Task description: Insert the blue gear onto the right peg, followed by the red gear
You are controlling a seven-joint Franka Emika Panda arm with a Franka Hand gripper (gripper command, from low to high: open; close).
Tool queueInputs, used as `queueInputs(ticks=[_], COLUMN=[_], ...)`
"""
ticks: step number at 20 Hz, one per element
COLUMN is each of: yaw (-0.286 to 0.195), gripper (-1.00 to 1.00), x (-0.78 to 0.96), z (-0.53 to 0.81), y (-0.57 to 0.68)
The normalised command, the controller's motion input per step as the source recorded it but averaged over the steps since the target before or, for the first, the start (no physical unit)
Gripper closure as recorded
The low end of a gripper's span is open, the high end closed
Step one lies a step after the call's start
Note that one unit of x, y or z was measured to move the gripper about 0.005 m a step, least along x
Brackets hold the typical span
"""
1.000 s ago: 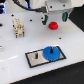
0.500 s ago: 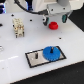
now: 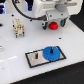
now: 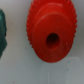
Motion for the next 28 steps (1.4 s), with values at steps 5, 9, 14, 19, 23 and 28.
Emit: queueInputs(ticks=[5, 9, 14, 19, 23, 28], yaw=[0.0, 0.0, 0.0, 0.0, 0.0, 0.0], gripper=[1.0, 1.0, 1.0, 1.0, 1.0, 1.0], x=[-0.23, -0.2, -0.13, -0.07, 0.14, 0.4], z=[-0.12, -0.13, -0.04, 0.11, 0.57, 0.71], y=[0.06, 0.01, 0.0, 0.01, 0.01, -0.05])
